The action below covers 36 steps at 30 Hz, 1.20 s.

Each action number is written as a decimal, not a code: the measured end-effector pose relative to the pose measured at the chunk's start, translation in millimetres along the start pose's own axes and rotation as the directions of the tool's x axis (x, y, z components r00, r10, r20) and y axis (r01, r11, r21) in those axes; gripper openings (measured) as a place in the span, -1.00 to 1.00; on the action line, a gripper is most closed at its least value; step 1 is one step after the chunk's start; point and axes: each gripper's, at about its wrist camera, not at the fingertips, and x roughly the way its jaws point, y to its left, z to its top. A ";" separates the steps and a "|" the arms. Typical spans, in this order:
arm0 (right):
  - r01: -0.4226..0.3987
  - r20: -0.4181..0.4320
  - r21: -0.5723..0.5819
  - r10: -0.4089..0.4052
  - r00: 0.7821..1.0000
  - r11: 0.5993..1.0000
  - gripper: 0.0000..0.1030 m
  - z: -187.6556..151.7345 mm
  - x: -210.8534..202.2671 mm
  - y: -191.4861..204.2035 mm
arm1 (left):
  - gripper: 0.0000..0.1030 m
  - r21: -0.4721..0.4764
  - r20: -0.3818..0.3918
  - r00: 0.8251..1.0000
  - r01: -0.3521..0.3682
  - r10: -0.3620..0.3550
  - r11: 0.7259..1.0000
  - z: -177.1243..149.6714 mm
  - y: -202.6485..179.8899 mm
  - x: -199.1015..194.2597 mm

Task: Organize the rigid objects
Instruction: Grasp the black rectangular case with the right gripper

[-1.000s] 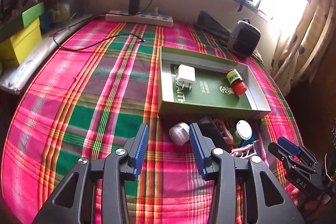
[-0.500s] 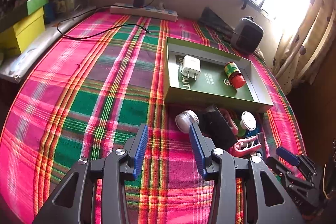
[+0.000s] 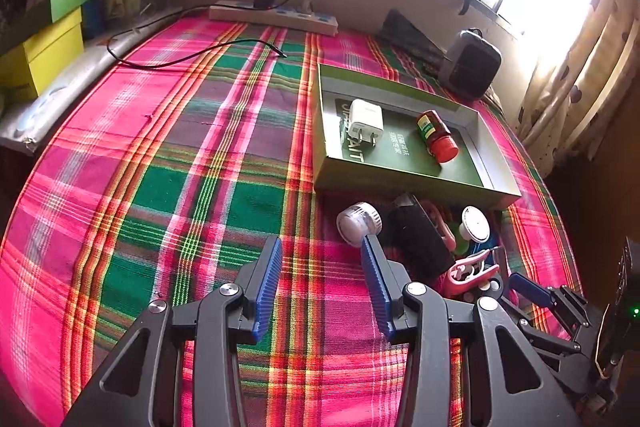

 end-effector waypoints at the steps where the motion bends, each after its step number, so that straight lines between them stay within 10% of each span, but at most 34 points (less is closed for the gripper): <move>1: 0.003 -0.001 -0.001 -0.003 1.000 1.000 -0.05 0.7 0.6 0.3 | -0.22 0.000 -0.001 1.000 0.000 0.000 1.000 -0.2 0.3 0.3; 9: 0.031 -0.004 0.009 -0.031 1.000 0.999 -0.05 3.7 1.9 -4.0 | -0.22 0.007 -0.014 1.000 0.011 -0.011 1.000 1.0 -1.7 4.9; 18: 0.043 0.002 0.014 -0.043 0.999 0.999 -0.52 3.6 0.9 -13.5 | -0.21 0.025 -0.032 0.999 0.026 -0.025 0.999 3.6 -11.1 12.7; 36: 0.039 0.006 0.023 -0.040 0.999 0.999 -0.53 4.3 -0.2 -27.8 | -0.20 0.052 -0.066 0.998 0.009 -0.006 0.999 9.9 -23.3 34.0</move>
